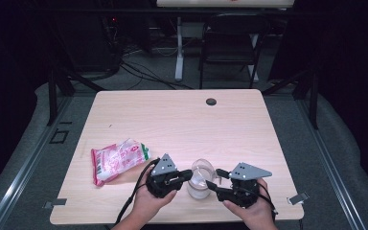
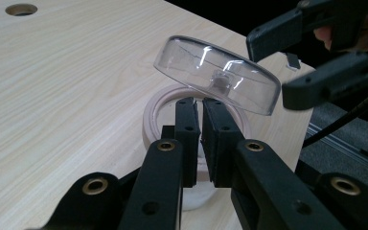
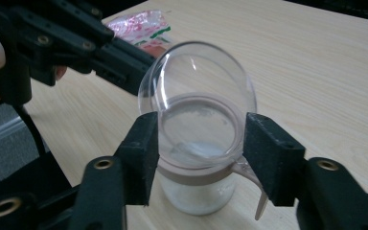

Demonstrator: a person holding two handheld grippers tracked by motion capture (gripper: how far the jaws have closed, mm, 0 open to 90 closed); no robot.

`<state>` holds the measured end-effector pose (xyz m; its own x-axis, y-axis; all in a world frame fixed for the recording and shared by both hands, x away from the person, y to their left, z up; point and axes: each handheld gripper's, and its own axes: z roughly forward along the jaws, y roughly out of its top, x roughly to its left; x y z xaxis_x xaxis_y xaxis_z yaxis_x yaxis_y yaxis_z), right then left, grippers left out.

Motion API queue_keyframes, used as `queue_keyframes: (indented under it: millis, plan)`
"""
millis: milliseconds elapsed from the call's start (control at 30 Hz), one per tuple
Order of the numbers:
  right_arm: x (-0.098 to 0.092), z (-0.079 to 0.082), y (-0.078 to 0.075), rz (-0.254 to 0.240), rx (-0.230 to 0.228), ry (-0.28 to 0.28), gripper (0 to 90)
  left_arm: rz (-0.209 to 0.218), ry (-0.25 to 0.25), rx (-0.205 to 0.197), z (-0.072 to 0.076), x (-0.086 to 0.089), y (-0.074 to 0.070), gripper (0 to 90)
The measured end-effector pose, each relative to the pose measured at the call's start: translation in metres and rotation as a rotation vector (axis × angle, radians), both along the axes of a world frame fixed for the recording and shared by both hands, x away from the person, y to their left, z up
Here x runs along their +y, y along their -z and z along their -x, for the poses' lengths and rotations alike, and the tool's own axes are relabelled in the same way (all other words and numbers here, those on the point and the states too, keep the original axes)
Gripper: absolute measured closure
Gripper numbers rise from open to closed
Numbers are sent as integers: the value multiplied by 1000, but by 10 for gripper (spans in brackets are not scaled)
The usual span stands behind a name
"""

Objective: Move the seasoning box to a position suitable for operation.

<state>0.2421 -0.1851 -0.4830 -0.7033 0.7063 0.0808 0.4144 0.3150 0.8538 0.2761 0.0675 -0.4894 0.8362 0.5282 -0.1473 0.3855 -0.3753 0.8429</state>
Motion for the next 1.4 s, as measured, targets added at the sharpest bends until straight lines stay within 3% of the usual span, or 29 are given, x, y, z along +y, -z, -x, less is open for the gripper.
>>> queue_keyframes:
  millis: [200, 367, 567, 967, 1100, 1400]
  plan:
    - [8, 3, 4, 45, -12, 1, 419, 22, -3, 3, -1, -2, -4, 826]
    - [12, 5, 6, 87, -40, 20, 419, 16, -3, -3, 0, -4, -2, 781]
    - [12, 5, 7, 75, -47, 23, 426, -3, -16, -21, -1, -5, 1, 710]
    - [11, 5, 6, 66, -45, 24, 434, -52, -49, -8, -7, -6, 15, 617]
    - [10, 5, 6, 65, -46, 24, 435, -51, -50, 12, -9, -8, 19, 614]
    - [8, 6, 6, 58, -50, 26, 454, -82, -46, 17, -9, -11, 22, 618]
